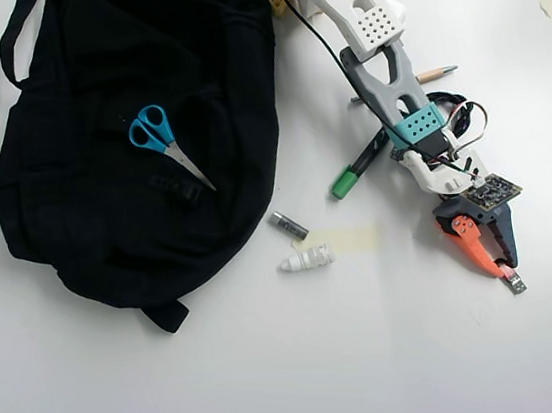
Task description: Put the usb stick into the black bag
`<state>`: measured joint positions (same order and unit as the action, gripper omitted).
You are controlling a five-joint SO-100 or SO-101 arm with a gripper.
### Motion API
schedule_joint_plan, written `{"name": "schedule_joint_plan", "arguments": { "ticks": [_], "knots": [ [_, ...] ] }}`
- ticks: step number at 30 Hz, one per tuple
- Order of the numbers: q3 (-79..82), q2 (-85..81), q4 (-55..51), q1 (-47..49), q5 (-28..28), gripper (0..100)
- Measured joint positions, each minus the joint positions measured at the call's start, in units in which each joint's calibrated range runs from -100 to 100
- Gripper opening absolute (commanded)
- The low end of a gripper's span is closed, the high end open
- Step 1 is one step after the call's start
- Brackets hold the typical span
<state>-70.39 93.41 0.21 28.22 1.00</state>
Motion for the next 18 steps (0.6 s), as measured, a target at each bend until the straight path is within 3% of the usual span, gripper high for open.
{"name": "schedule_joint_plan", "arguments": {
  "ticks": [12,18],
  "knots": [
    [-1.9,-0.4,-0.5,-0.4,0.0,2],
    [-13.9,-0.1,-15.4,-1.1,0.0,2]
  ]
}}
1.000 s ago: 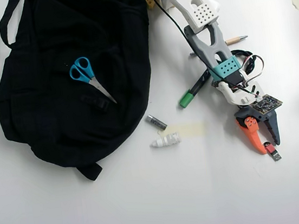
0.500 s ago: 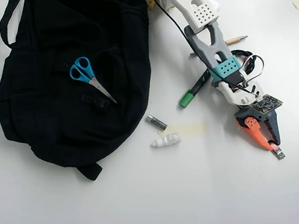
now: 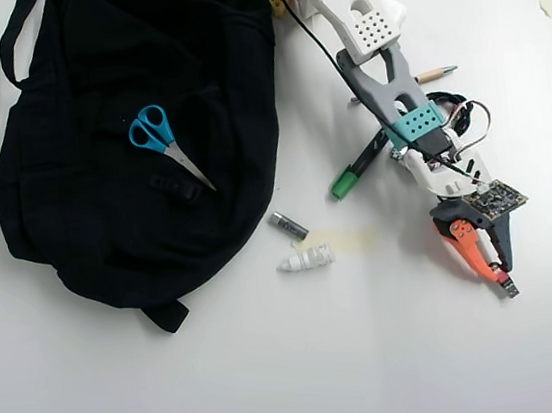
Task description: Put the usb stick into the black bag
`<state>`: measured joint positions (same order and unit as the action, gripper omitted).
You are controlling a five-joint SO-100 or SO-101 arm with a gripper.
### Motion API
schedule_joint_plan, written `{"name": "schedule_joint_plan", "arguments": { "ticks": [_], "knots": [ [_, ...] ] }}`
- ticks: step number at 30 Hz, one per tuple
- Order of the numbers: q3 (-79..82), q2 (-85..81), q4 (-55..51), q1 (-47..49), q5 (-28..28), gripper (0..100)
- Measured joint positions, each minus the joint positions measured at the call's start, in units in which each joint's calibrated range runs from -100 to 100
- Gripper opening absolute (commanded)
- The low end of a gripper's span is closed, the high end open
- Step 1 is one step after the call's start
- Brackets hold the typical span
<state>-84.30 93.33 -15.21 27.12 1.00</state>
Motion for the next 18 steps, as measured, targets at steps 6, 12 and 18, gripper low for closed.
{"name": "schedule_joint_plan", "arguments": {
  "ticks": [6,12,18],
  "knots": [
    [-11.1,-5.2,-26.7,-0.2,0.0,2],
    [-12.5,-12.4,-37.1,-0.7,0.0,2],
    [-12.5,-15.0,-38.3,-3.7,0.0,2]
  ]
}}
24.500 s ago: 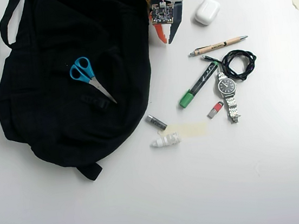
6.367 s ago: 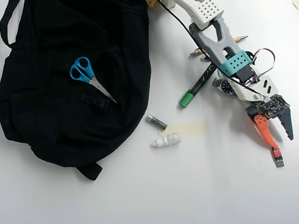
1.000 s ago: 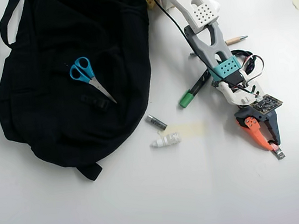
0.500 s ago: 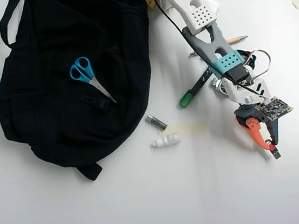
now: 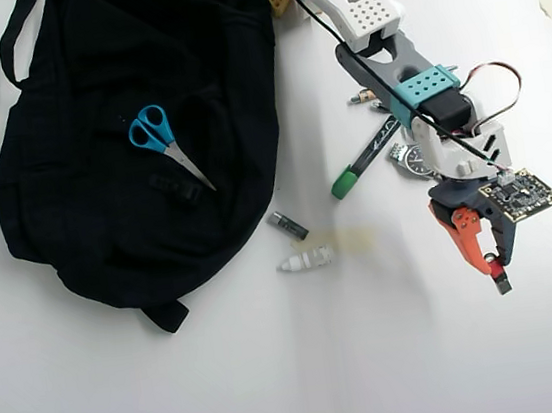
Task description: Put the usb stick into the black bag
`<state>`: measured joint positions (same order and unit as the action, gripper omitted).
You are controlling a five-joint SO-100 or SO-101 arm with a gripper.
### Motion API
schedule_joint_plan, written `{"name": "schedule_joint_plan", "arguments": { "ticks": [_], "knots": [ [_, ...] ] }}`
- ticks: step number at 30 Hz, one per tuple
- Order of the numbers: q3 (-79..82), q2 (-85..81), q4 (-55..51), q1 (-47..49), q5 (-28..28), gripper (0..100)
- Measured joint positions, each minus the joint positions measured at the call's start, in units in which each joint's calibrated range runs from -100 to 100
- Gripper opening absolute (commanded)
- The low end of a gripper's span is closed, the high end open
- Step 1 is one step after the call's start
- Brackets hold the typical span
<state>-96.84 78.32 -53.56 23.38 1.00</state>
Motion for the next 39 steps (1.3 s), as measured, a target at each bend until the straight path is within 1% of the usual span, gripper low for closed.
{"name": "schedule_joint_plan", "arguments": {
  "ticks": [3,8,11,16,25,29,39],
  "knots": [
    [0.0,-1.5,-0.3,-2.4,0.0,2],
    [0.0,-6.0,-5.9,-8.1,0.0,2],
    [-0.1,-10.2,-12.1,-11.4,0.0,2],
    [-0.1,-16.6,-22.9,-13.6,-0.1,2],
    [-0.2,-26.0,-43.5,-17.8,-5.5,2],
    [-0.2,-30.0,-45.0,-20.5,-6.5,2],
    [-0.3,-31.4,-45.2,-33.9,-6.9,2]
  ]
}}
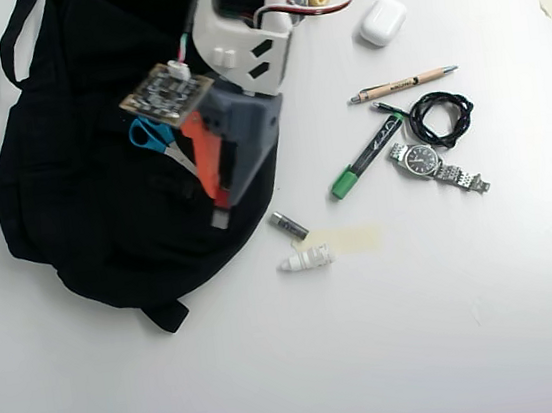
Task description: Put the usb stick into the black bag
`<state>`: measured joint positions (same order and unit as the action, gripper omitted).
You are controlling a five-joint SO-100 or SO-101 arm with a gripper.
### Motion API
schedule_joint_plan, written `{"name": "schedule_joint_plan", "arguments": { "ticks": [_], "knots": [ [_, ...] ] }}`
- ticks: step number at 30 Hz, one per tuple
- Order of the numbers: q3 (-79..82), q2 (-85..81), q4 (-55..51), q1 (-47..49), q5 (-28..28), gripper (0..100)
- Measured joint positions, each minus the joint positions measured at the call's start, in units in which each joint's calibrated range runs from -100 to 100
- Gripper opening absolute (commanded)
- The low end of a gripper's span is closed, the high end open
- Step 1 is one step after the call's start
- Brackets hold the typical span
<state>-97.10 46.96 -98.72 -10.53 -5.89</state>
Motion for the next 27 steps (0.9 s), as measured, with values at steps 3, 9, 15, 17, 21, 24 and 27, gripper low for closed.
{"name": "schedule_joint_plan", "arguments": {
  "ticks": [3,9,15,17,21,24,27],
  "knots": [
    [0.0,0.0,0.0,-4.9,0.0,2],
    [6.7,-0.4,0.0,-10.7,0.0,2],
    [21.7,-4.4,0.0,-16.9,0.1,2],
    [32.6,-10.7,0.0,-18.3,-0.1,11],
    [46.3,-23.5,0.0,-17.7,0.0,28],
    [53.7,-30.4,0.0,-15.3,0.0,18],
    [68.3,-46.7,0.0,-9.0,0.0,2]
  ]
}}
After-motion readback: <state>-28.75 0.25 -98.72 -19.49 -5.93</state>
